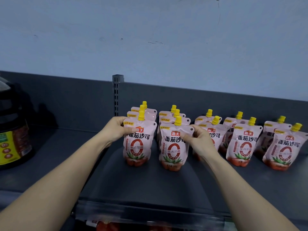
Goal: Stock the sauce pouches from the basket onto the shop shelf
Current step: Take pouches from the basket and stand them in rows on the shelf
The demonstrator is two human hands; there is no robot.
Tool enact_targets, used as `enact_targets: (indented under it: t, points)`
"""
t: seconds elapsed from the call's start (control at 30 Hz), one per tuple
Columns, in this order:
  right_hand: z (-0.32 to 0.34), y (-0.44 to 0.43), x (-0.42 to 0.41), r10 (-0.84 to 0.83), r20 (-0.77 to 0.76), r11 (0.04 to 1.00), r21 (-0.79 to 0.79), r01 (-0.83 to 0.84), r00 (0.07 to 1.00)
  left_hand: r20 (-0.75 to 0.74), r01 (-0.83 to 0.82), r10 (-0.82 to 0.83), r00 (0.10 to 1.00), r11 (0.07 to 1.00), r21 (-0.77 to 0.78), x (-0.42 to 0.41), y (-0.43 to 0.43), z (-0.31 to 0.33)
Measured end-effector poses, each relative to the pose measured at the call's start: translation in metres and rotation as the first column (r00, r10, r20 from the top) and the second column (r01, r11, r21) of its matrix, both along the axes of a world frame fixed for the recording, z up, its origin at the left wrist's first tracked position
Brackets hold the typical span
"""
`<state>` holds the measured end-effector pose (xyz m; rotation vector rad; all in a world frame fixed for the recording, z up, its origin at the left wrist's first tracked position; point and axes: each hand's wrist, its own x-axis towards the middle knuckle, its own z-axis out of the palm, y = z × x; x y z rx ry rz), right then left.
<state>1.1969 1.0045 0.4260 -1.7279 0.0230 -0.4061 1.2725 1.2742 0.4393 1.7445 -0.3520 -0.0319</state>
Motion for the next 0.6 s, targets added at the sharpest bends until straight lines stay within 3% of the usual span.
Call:
enact_targets:
  t: [0.13, 0.3, 0.6]
  points:
    - [0.002, -0.001, -0.001, 0.009, 0.051, 0.996, -0.089, -0.005, 0.999, 0.008, 0.012, -0.012, 1.000, 1.000, 0.014, -0.003, 0.003, 0.002]
    - [0.005, 0.003, 0.000, -0.105, 0.153, 0.948, -0.283, 0.146, 0.983, 0.058, -0.022, 0.019, 0.998, 0.998, 0.062, -0.010, 0.006, 0.007]
    - [0.016, 0.023, -0.007, -0.135, 0.405, 0.757, -0.547, 0.358, 0.904, 0.305, -0.269, 0.178, 0.935, 0.920, 0.286, -0.026, 0.014, 0.015]
